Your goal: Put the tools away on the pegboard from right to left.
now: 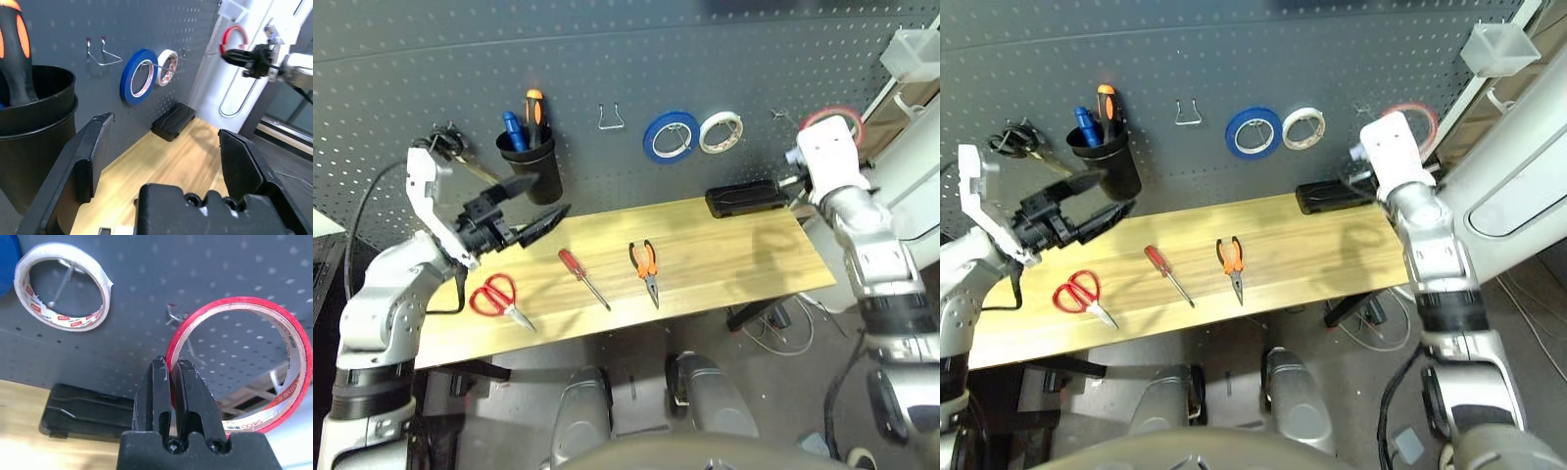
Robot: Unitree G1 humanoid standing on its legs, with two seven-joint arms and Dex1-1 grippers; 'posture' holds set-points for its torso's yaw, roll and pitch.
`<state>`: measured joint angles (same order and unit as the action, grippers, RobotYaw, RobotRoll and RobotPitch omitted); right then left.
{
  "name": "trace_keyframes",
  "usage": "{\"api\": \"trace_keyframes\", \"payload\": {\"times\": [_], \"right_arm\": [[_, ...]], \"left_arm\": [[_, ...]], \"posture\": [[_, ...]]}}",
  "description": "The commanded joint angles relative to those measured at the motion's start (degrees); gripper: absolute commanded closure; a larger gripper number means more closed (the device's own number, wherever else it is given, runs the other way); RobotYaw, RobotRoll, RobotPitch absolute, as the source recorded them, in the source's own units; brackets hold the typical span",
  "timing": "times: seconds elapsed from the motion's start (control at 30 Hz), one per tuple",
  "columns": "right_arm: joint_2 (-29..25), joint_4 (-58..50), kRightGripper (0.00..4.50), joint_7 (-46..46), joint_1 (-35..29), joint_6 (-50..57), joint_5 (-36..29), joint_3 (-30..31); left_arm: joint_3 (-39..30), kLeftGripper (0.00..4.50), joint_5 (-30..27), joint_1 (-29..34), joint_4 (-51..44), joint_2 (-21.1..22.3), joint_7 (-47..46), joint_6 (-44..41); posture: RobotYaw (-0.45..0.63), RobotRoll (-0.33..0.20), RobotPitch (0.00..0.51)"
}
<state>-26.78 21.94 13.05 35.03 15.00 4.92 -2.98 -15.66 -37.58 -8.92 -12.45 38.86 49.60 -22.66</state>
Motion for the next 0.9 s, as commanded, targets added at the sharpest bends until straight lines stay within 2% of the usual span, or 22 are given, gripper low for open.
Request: {"api": "trace_keyframes", "payload": {"times": [0.03,0.2,0.33,0.47,0.5,0.57,0.63,0.77,0.83,0.9], "right_arm": [[-0.64,16.67,4.46,1.79,6.69,-6.47,0.50,0.71],[-0.66,37.50,4.46,1.81,16.69,-16.42,3.84,3.46],[0.13,43.96,3.29,0.99,20.06,-19.85,4.67,4.17],[1.34,41.54,1.75,5.82,19.17,-18.78,2.17,3.31],[1.50,39.11,1.35,7.07,17.95,-17.03,1.33,3.04],[1.72,25.74,0.67,9.87,11.75,-7.06,-1.62,2.14],[1.33,7.57,0.03,12.10,3.80,7.42,-4.26,1.81],[2.21,-19.00,0.03,13.50,-5.72,34.31,-11.13,0.50],[4.12,-26.59,0.03,11.54,-7.53,45.27,-12.56,0.72],[9.20,-27.35,0.03,5.90,-7.10,53.40,-11.10,0.79]], "left_arm": [[1.02,0.00,0.46,-0.02,0.92,-0.51,1.28,0.54],[1.32,0.00,0.77,0.42,1.08,-1.05,1.70,1.09],[0.94,0.00,0.62,1.21,0.62,-1.24,1.40,1.26],[0.57,0.00,1.41,3.16,0.60,-0.79,1.32,1.70],[0.87,0.00,2.01,3.92,0.57,-0.34,1.80,2.01],[1.02,0.00,2.15,5.18,0.27,-0.35,1.67,1.77],[1.23,0.00,2.07,6.61,-0.12,-0.34,1.81,1.33],[2.05,0.00,2.62,8.33,0.65,0.39,3.00,0.98],[3.11,0.00,3.65,8.35,1.53,1.04,3.57,0.71],[4.26,0.00,4.51,8.01,2.21,1.12,4.00,0.86]], "posture": [[-0.01,0.000,0.043],[0.02,0.000,0.045],[0.04,0.000,0.048],[0.06,0.000,0.056],[0.06,0.000,0.061],[0.06,0.000,0.068],[0.04,0.000,0.082],[-0.01,0.000,0.100],[-0.02,0.000,0.108],[-0.02,0.000,0.120]]}}
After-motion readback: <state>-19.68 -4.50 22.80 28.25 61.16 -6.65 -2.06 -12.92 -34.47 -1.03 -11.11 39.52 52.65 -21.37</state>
